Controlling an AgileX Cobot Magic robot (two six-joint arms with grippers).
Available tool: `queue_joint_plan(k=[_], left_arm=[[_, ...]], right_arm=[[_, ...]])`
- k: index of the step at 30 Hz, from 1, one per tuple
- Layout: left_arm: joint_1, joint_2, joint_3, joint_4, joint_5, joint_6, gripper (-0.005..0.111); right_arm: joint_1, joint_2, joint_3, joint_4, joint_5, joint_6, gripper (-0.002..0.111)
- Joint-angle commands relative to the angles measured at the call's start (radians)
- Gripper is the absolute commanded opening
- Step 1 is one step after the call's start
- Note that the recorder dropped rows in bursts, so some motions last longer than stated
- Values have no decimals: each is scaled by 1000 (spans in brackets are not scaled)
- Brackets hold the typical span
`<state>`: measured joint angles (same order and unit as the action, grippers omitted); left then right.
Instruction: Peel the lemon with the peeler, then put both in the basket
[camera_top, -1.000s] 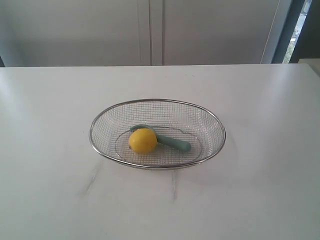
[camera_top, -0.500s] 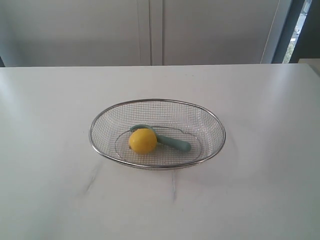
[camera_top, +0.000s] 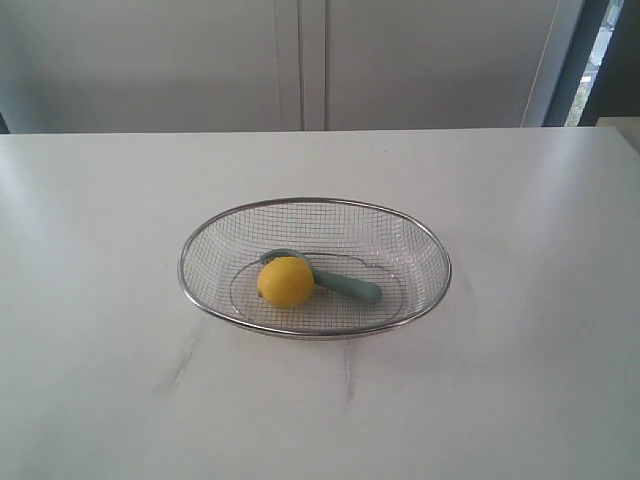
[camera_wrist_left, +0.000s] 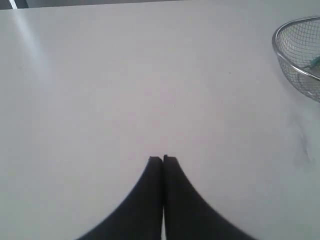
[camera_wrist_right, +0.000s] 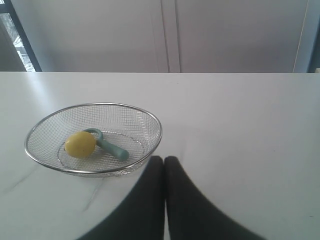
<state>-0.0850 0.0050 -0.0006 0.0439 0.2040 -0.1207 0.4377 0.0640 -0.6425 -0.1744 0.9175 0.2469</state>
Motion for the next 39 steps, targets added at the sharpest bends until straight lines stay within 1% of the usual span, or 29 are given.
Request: queue_joint_plan(k=[1,3,13,18,21,39], left_arm=[[4,-5,1,-75,7,108,0],[4,-5,1,-109,5,167,0],[6,-5,1,-103,1,167,0],[53,-5,1,-95,1,167,0],[51,-5,1,-68,1,167,0],[51,-5,1,-68,-2,167,0]], right_arm=[[0,-4,4,-2,0,2,0],[0,-4,4,-2,0,2,0],[0,-4,4,-2,0,2,0],[0,-4,4,-2,0,2,0],[0,-4,4,-2,0,2,0],[0,-4,4,-2,0,2,0]])
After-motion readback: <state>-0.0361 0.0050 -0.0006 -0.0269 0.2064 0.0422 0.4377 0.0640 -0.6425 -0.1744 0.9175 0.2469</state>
